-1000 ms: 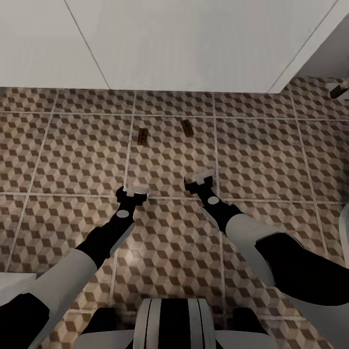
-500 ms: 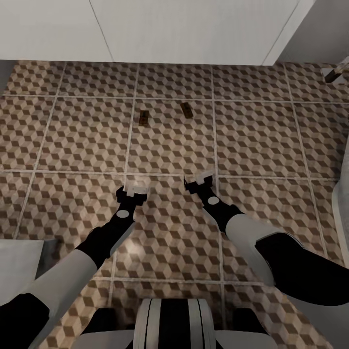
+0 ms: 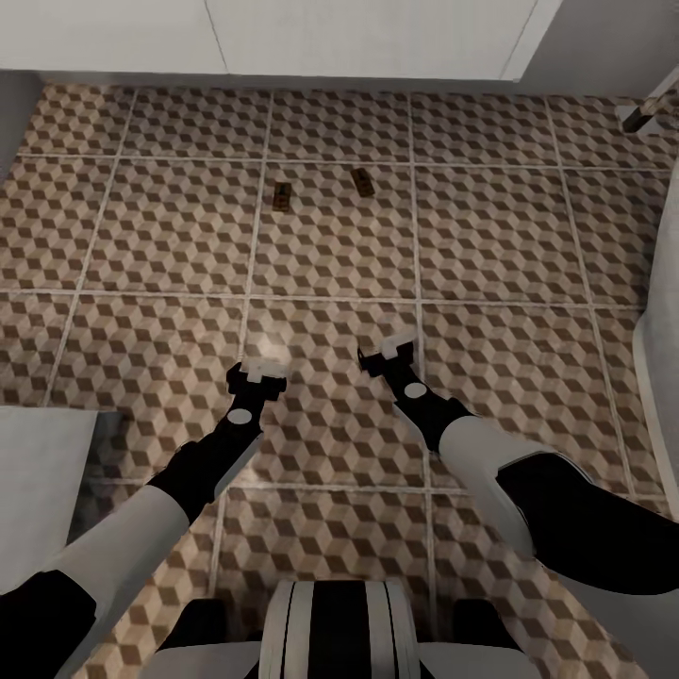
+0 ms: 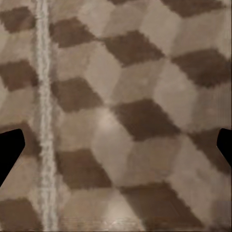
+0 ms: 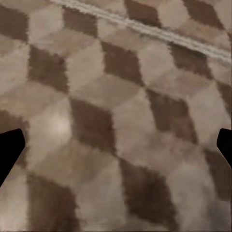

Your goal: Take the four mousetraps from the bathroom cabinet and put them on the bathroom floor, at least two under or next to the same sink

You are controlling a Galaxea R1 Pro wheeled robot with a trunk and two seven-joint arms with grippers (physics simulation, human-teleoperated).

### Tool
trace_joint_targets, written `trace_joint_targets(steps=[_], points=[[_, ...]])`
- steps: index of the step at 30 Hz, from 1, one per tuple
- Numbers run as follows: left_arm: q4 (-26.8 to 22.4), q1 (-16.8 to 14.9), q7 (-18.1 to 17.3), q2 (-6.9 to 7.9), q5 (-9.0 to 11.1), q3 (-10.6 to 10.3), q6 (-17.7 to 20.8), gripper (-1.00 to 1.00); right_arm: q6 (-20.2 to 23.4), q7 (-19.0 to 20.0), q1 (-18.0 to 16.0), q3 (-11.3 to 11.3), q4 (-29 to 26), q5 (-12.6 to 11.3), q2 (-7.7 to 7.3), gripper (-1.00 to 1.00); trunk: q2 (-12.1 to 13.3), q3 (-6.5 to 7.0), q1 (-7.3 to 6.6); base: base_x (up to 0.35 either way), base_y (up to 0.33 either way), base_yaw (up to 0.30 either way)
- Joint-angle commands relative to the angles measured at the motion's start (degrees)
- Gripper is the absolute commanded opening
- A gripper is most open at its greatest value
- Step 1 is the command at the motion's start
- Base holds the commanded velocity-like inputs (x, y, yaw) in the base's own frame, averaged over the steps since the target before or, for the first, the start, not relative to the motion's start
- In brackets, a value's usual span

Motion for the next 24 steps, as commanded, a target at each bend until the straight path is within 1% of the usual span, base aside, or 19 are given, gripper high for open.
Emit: trace_joint_targets(steps=[1, 7, 10, 15, 24], points=[[-0.1, -0.05, 0.53, 0.09, 0.39, -0.38, 0.28, 1.0, -0.07, -0.55, -0.04, 0.2, 0.09, 0.57, 0.02, 1.0, -0.01, -0.03, -0.04, -0.343, 0.0, 0.0], [-0.19, -0.05, 0.57, 0.07, 0.41, -0.55, 0.31, 1.0, -0.07, -0.55, -0.04, 0.2, 0.09, 0.57, 0.02, 1.0, -0.01, -0.03, -0.04, -0.338, 0.0, 0.0], [-0.34, -0.05, 0.64, 0.04, 0.4, -0.85, 0.31, 1.0, -0.07, -0.55, -0.04, 0.2, 0.09, 0.57, 0.02, 1.0, -0.01, -0.03, -0.04, -0.22, 0.0, 0.0], [-0.49, -0.05, 0.69, -0.1, 0.41, -1.31, 0.33, 1.0, -0.07, -0.55, -0.04, 0.2, 0.09, 0.57, 0.02, 1.0, -0.01, -0.03, -0.04, -0.093, 0.0, 0.0], [-0.52, -0.05, 0.7, -0.29, 0.34, -1.56, 0.4, 1.0, -0.01, -0.55, -0.04, 0.2, 0.07, 0.57, 0.02, 1.0, -0.01, -0.03, -0.04, -0.019, 0.0, 0.0]])
